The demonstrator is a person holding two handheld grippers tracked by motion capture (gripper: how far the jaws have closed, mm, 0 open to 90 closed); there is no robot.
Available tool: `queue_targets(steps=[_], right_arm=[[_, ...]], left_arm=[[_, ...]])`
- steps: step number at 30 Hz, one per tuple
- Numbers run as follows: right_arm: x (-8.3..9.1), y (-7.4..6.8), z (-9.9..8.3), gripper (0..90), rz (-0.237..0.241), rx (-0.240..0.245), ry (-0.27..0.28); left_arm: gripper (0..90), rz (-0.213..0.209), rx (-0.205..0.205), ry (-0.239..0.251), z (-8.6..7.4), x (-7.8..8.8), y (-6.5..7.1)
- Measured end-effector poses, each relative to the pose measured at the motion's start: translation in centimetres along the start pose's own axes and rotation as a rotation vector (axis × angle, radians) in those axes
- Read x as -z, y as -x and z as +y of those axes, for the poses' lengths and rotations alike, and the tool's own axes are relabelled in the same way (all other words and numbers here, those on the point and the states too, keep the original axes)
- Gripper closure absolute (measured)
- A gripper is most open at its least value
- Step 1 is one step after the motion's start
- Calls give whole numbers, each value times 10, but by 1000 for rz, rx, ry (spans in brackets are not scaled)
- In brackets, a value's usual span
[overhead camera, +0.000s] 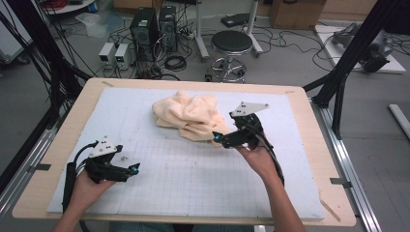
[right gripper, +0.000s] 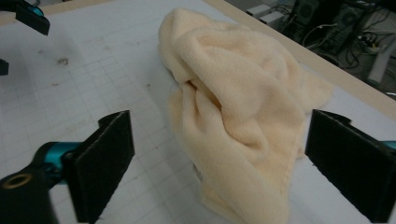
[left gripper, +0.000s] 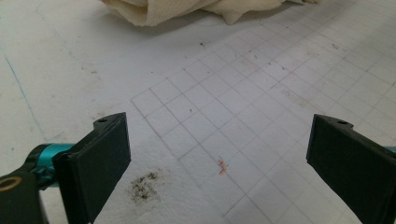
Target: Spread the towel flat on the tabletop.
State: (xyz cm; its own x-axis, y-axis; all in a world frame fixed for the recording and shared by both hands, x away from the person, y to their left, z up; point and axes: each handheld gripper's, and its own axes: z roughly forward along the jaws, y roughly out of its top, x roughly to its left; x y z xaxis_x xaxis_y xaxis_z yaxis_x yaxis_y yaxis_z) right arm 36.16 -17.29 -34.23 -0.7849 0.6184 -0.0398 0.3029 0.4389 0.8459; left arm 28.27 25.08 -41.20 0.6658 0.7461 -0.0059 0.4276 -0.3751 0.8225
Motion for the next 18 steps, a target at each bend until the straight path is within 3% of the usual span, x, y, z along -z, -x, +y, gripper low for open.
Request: queue_targets(steps=[1,2,7,11,15,18], right_arm=[[0,0,0,83,0,0,0],[-9,3,3,208,27,6,0],[-32,6,-1,283,28,25,-49],[-60,8,-9,384,40,44,-138],[-74,6,-12,445,50,64,-180],[-84,6,-16,518,54,47,-211]], left_arm=[[67,4,4,3,0,0,0],[67,1,8,6,0,0,0],[67,4,11,5,-1,1,-2],[67,9,6,2,0,0,-3],[67,2,9,6,0,-2,-3],[67,4,14,4,1,-3,-3]])
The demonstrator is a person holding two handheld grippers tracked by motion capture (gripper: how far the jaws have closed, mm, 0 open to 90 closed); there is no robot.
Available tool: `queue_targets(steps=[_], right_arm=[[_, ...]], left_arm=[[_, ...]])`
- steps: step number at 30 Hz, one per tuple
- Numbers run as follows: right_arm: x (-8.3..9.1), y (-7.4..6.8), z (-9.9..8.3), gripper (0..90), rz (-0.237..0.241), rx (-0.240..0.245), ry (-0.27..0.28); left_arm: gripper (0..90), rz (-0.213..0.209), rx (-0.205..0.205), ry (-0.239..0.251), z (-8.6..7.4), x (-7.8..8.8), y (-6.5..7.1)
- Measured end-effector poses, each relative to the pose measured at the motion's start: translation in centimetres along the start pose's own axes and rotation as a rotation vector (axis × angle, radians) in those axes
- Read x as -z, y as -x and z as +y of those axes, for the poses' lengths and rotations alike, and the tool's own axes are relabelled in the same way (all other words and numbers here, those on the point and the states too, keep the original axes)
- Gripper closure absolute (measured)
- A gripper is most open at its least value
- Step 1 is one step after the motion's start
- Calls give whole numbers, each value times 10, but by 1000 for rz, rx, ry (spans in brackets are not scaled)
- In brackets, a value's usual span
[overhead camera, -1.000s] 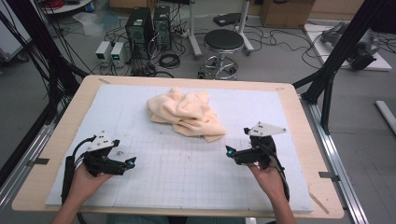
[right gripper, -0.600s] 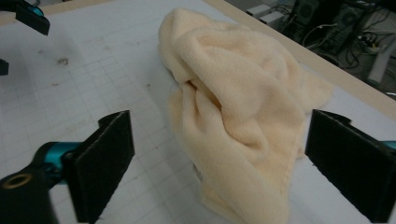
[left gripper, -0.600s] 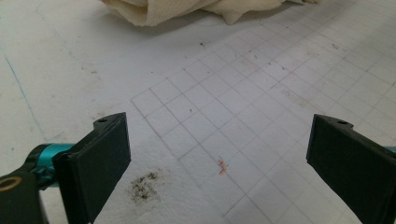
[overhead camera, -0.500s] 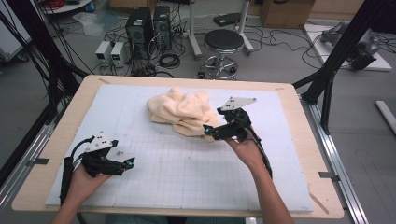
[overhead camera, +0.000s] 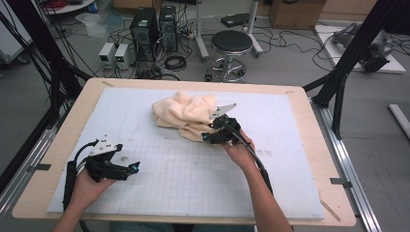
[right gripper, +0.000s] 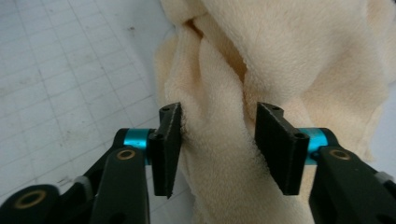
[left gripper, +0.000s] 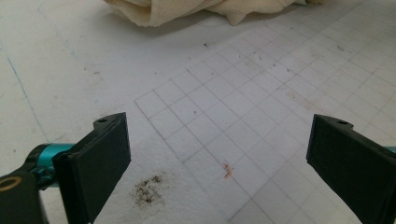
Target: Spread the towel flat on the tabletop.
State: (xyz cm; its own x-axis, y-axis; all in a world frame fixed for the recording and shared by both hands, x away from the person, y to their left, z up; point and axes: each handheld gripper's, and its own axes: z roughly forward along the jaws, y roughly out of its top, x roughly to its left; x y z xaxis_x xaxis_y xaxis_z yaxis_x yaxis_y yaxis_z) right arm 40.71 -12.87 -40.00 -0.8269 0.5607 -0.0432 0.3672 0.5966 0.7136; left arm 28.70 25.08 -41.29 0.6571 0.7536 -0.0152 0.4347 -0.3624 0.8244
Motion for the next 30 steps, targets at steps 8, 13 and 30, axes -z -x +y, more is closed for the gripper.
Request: queue_targets(steps=[8,13,30], right_arm=[[-6,5,-8,759,32,-34,-7],[5,0,-3,793,69,-16,27],[103,-46,3,804,153,95,186]], left_arm=[[67,10,-14,-16,1,0,0],[68,21,1,-9,1,2,-1],[80,-4,-36,20,5,6,12]])
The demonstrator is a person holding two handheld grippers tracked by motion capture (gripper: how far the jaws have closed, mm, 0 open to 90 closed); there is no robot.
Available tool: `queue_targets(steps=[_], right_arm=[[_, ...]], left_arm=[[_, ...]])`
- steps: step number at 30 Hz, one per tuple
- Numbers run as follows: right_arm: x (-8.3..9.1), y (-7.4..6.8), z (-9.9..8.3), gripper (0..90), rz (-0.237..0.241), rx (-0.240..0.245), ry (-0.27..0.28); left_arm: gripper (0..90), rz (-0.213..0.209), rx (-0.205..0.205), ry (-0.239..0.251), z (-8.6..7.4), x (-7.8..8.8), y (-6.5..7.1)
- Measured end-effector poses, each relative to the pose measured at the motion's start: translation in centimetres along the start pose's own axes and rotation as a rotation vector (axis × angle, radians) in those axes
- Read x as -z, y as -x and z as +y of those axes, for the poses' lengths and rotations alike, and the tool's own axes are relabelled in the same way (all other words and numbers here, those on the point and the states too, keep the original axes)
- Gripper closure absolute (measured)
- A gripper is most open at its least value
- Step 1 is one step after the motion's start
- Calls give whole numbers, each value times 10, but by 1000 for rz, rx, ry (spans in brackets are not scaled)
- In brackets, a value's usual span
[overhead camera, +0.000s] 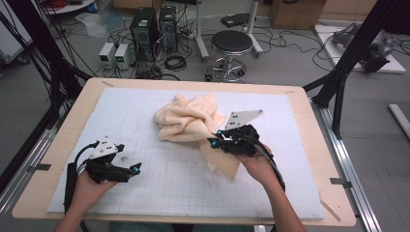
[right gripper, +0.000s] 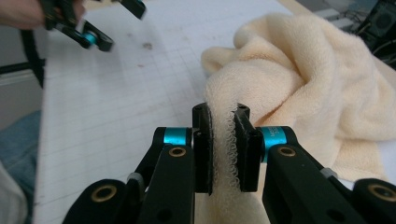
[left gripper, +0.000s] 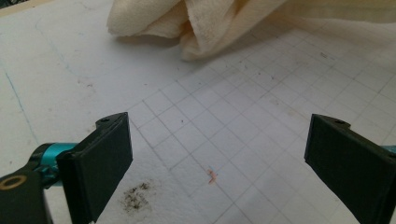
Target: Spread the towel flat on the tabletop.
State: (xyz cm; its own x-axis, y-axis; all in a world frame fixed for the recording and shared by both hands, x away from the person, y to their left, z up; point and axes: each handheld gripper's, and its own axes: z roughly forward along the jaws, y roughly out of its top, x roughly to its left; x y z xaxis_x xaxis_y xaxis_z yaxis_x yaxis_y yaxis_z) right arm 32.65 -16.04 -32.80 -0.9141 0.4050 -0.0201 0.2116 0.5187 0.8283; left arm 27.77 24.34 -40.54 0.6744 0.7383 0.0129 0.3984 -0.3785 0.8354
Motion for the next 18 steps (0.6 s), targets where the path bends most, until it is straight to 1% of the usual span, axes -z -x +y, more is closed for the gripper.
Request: queue_targets(steps=[1,2,3,4,5,7,8,9,10,11,12,13,14,16,17,18], right_arm=[[0,0,0,804,0,0,0],[4,-2,1,803,4,4,6],[9,-4,2,800,0,17,14],[16,-8,1,793,-5,32,9],[16,-8,1,793,-5,32,9],[19,-9,-6,786,-14,25,-3],[18,-9,-12,782,-13,11,-17],[13,-6,-27,770,-18,-9,-48],[10,-4,-36,765,-21,-23,-68],[10,-4,-36,765,-21,-23,-68],[1,0,-55,755,-14,-62,-119],[1,0,-55,755,-14,-62,-119],[-3,2,-65,752,-17,-70,-132],[-9,6,-80,729,-11,-114,-145],[-11,7,-85,712,-7,-124,-146],[-11,7,-88,686,-7,-130,-134]], left_arm=[[81,0,0,0,0,0,0],[81,-4,1,5,0,0,1],[81,-6,-8,-1,1,0,1],[81,-11,-9,-2,1,0,2],[81,-10,-9,3,1,-1,3],[83,-14,-19,-1,2,-1,4],[84,-18,-15,1,2,-2,5],[87,-22,-19,2,3,-3,6],[91,-23,-21,3,3,-3,6],[91,-27,-22,4,4,-4,7],[102,-32,-30,5,5,-6,8],[114,-32,-30,5,5,-6,8],[114,-39,-31,6,6,-7,8],[123,-50,-38,5,9,-11,9],[128,-57,-36,5,11,-13,9],[138,-64,-38,4,13,-16,9]])
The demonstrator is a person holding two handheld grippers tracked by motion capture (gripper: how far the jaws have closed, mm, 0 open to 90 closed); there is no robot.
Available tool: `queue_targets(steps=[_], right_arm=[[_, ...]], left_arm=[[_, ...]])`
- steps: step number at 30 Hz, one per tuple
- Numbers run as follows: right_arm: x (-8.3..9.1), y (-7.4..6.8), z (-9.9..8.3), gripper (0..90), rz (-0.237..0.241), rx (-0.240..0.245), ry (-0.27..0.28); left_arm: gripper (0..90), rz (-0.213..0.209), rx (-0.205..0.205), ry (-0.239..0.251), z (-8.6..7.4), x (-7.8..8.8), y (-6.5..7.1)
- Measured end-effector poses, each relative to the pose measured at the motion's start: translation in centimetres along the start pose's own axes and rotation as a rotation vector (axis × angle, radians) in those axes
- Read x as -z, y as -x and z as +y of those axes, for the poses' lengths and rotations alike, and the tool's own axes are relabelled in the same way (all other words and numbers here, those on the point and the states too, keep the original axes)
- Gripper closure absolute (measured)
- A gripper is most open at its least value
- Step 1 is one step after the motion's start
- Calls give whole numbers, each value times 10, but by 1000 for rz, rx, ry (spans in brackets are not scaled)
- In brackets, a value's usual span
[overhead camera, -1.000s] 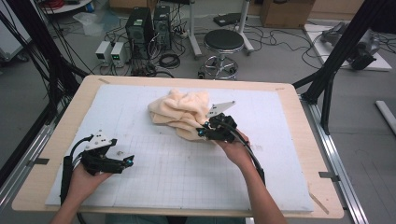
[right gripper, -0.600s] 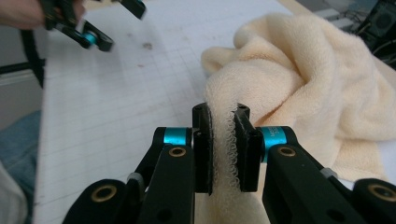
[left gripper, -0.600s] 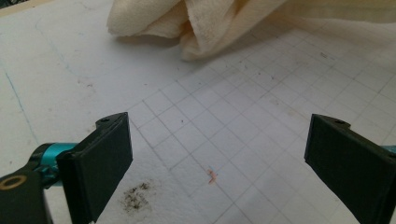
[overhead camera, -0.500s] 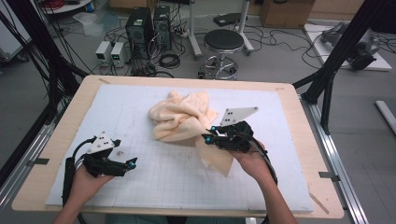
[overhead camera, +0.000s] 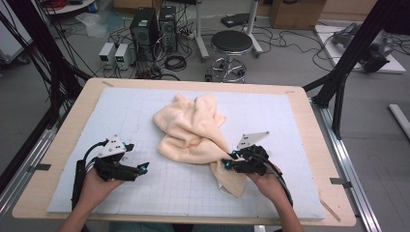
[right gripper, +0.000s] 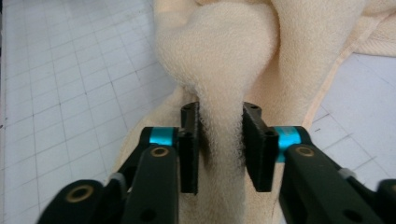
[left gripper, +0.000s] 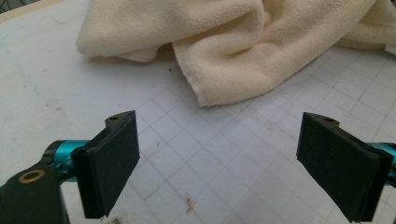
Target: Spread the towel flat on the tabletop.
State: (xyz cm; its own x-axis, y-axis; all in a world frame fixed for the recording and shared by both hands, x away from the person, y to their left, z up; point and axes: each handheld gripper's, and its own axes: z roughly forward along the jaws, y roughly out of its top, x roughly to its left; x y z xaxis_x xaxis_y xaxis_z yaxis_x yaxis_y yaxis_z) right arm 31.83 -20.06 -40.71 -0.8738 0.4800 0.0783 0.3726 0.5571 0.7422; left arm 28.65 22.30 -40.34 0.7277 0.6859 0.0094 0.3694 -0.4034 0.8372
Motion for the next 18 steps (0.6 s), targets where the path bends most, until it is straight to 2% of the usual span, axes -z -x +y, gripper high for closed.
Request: queue_targets(steps=[2,6,10,13,14,18], right_arm=[[3,-2,-1,628,-7,14,26],[10,0,0,573,-27,20,58],[13,0,-1,540,-44,21,64],[13,-1,-2,534,-49,22,63],[12,-1,-3,518,-61,25,53],[10,2,-4,497,-62,18,56]], left_arm=[[181,-14,-10,-3,5,-5,0],[244,-37,-39,-7,14,-16,2],[280,-62,-54,-27,23,-31,3],[282,-54,-50,-33,27,-42,1],[313,-54,-51,-34,29,-45,1],[354,-68,-14,-38,31,-59,-5]])
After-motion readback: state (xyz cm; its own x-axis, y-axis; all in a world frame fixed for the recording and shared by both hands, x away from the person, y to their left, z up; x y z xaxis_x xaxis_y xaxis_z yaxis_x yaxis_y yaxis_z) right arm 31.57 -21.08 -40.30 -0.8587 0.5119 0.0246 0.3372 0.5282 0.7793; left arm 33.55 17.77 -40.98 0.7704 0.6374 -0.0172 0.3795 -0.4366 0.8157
